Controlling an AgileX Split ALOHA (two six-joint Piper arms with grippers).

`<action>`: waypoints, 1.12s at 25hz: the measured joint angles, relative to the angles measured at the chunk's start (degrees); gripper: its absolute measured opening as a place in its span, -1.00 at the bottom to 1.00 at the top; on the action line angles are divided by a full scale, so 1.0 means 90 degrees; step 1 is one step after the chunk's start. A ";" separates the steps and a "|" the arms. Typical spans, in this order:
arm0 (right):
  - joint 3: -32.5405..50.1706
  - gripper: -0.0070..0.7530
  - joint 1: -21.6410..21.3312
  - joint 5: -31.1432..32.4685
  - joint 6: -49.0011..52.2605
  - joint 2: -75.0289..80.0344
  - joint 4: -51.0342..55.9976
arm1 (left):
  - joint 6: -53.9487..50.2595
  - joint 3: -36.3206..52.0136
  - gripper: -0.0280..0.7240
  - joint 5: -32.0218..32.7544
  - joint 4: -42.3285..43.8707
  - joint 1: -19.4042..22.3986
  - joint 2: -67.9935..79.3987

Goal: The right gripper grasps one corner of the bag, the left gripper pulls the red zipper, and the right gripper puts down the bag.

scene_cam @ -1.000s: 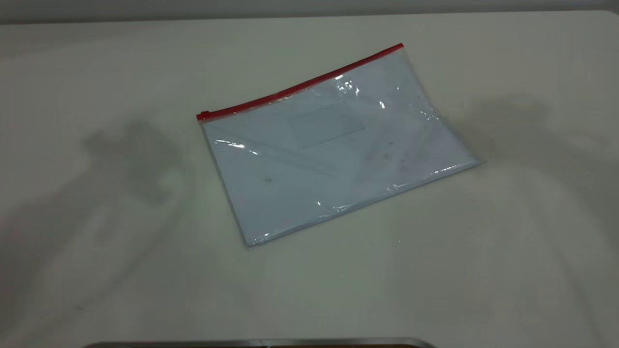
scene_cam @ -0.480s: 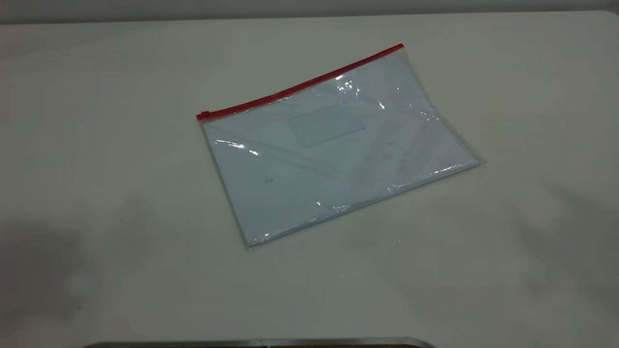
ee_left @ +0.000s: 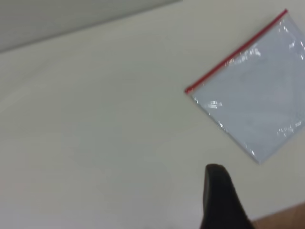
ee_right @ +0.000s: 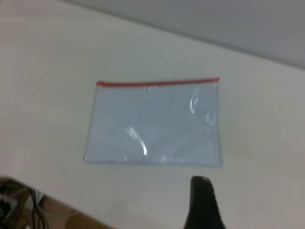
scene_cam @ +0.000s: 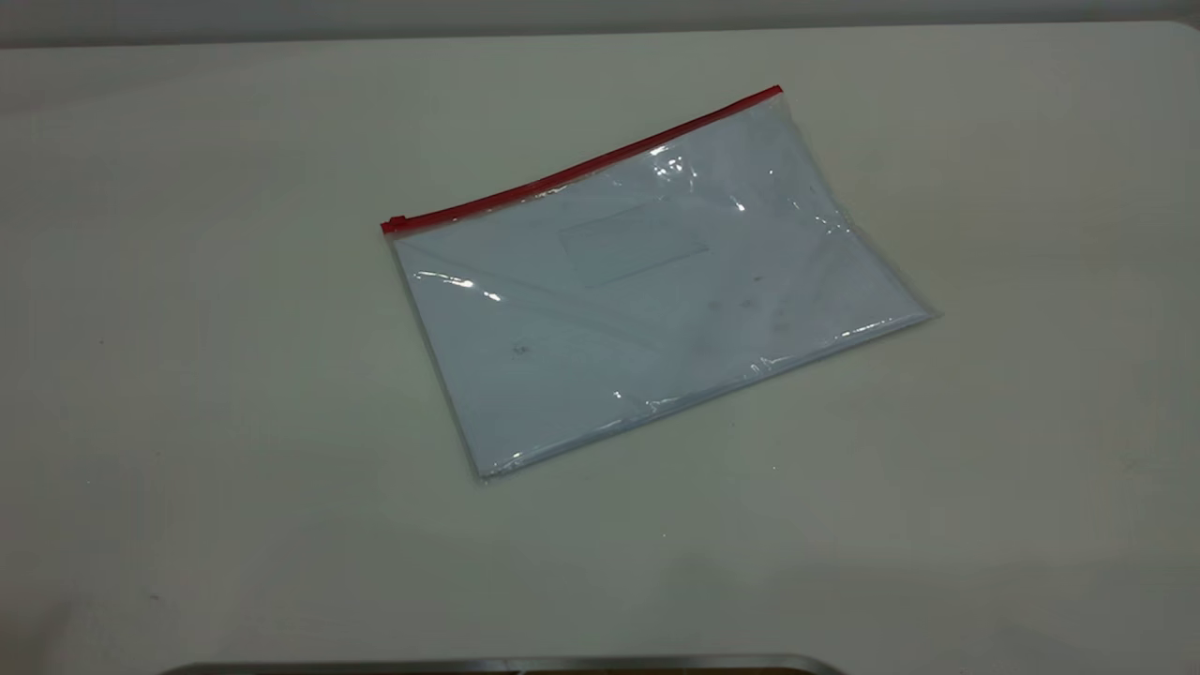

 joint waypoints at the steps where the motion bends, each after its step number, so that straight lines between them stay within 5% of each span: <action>1: 0.0347 0.52 0.0000 0.0000 -0.0007 -0.0324 0.0000 | -0.0006 0.0253 0.35 0.0000 0.0000 0.0000 -0.0265; 14: 0.3140 0.52 0.0000 -0.0041 -0.0355 -0.2827 -0.0644 | -0.0045 0.3909 0.35 0.0000 0.0000 0.0000 -0.3107; 28: 0.3831 0.52 0.0000 -0.0528 -0.0227 -0.3066 -0.1070 | -0.0030 0.4659 0.35 -0.0246 -0.0010 0.0000 -0.3340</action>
